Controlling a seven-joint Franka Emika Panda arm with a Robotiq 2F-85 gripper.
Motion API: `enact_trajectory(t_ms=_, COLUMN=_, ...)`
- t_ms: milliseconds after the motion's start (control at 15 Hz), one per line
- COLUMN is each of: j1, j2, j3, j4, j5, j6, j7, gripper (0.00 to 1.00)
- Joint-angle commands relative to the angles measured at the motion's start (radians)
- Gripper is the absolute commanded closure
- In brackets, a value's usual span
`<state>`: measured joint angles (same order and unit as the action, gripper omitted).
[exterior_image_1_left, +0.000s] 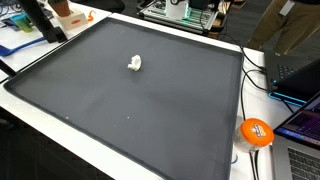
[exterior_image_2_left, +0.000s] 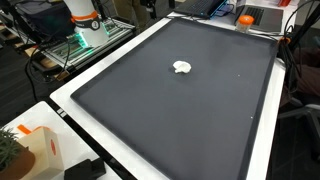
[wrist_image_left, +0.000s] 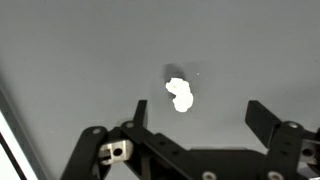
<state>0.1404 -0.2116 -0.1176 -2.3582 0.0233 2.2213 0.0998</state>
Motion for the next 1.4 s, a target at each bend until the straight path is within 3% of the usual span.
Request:
enact_trajectory(t_ms=0, j1=-0.065, j2=-0.030, j3=0.018, j4=0.065, j5=0.078, j6=-0.151, j7=-0.099, gripper=0.00)
enact_trajectory(t_ms=333, j1=-0.103, j2=-0.021, j3=0.036, j4=0.062, j5=0.061, j6=-0.119, j7=-0.098, gripper=0.00)
enact_trajectory(t_ms=467, j1=-0.102, j2=0.045, j3=0.007, j4=0.081, j5=0.159, j6=-0.112, j7=-0.177, gripper=0.00)
enact_trajectory(t_ms=600, j1=-0.140, j2=0.085, j3=0.005, j4=0.087, j5=0.172, j6=-0.128, j7=-0.086, gripper=0.00)
enact_trajectory(t_ms=1000, j1=-0.181, j2=0.192, j3=0.028, j4=0.077, j5=0.220, j6=-0.011, j7=0.146, gripper=0.00)
enact_trajectory(t_ms=1333, j1=-0.167, j2=0.306, j3=0.057, j4=0.087, j5=0.273, j6=0.109, j7=0.159, gripper=0.00)
